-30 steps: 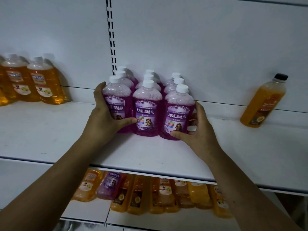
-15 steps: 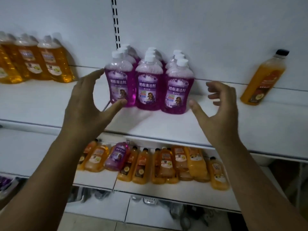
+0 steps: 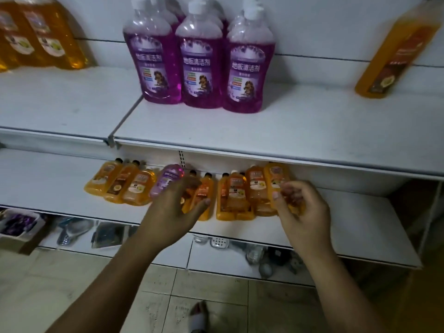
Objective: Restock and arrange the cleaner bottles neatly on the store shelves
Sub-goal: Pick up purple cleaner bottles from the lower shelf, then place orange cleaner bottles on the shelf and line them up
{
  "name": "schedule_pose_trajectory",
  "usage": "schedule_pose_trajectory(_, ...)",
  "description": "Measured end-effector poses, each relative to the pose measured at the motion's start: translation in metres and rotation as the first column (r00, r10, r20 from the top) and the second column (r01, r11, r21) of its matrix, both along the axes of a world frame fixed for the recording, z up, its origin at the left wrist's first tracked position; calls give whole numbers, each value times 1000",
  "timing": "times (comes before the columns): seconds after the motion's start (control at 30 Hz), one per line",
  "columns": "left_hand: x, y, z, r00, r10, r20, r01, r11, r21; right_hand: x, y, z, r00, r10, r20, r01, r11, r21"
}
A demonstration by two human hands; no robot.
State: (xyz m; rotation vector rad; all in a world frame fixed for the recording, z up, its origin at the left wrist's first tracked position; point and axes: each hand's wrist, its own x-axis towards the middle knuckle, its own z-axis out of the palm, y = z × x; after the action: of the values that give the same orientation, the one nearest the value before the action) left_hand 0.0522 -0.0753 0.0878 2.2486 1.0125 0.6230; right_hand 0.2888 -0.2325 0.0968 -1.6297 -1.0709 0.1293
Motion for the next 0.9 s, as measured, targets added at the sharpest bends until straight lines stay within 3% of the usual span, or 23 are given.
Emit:
schedule_pose_trajectory(0.1, 35, 18, -45, 997, -15, -81, -9, 958, -286, 28, 5, -42, 955, -137, -262, 71, 966, -248)
schedule_pose_trajectory(0.17, 59, 33, -74, 985, -31, -169, -35, 925, -378, 48, 11, -69, 872, -220, -438, 26, 914, -405)
schedule_pose_trajectory(0.33, 117, 56, -119, 978, -40, -206, -99, 778, -621, 90, 35, -123, 696, -364, -619, 51, 885, -464)
schedule_pose_trajectory(0.4, 136, 57, -128, 979, -28, -200, -129, 672, -729, 101, 49, -138, 672, -393, -627, 73, 878, -472)
schedule_pose_trajectory(0.47, 148, 57, -140, 981, -8, -192, -148, 605, -782, 107, 63, -148, 716, -413, -563, 111, 864, -492)
schedule_pose_trajectory(0.6, 154, 58, -163, 999, 26, -47, -51, 709, -703, 111, 80, -159, 812, -407, -418, 193, 864, -465)
schedule_pose_trajectory(0.73, 153, 63, -168, 996, 83, -41, -87, 693, -715, 114, 90, -166, 803, -424, -418, 209, 858, -469)
schedule_pose_trajectory(0.83, 147, 64, -166, 985, 172, -26, -132, 639, -758, 111, 85, -169, 649, -445, -617, 163, 873, -459)
schedule_pose_trajectory(0.9, 136, 65, -163, 970, 241, 8, -136, 573, -808, 105, 72, -167, 409, -387, -826, 106, 920, -378)
